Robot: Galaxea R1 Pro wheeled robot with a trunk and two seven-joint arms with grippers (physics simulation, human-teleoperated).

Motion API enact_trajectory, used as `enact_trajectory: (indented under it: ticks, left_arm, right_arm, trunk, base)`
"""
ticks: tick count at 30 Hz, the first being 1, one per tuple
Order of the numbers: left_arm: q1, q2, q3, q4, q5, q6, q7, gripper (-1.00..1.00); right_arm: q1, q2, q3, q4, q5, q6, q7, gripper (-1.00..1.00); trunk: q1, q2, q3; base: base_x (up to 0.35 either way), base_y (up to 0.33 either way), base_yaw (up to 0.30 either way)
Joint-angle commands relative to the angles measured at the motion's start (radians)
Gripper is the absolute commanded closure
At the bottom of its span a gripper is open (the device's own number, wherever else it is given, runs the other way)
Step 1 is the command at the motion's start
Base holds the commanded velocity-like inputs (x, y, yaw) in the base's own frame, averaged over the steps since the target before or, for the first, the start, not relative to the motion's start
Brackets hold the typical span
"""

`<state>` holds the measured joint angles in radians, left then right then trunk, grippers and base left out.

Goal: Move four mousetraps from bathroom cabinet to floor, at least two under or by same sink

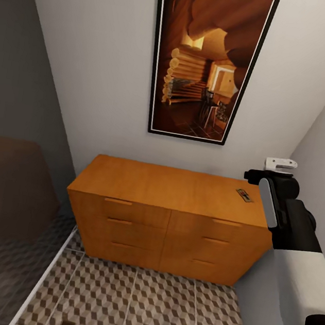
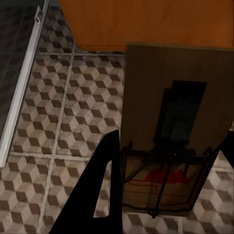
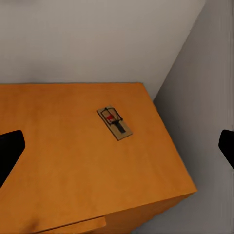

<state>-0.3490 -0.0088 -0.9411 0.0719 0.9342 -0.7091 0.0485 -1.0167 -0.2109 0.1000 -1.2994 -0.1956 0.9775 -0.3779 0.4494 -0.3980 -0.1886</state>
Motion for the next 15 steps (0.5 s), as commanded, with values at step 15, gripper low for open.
enact_trajectory:
  ticks: [15]
  left_arm:
    - [-0.001, -0.001, -0.005, 0.003, -0.005, -0.003, 0.008, 1.0]
  right_arm:
    - [0.004, -0.001, 0.003, 0.025, -0.011, 0.002, -0.006, -1.0]
  trunk:
    - [0.001, -0.002, -0.002]
  base:
    - [0.031, -0.222, 0.001]
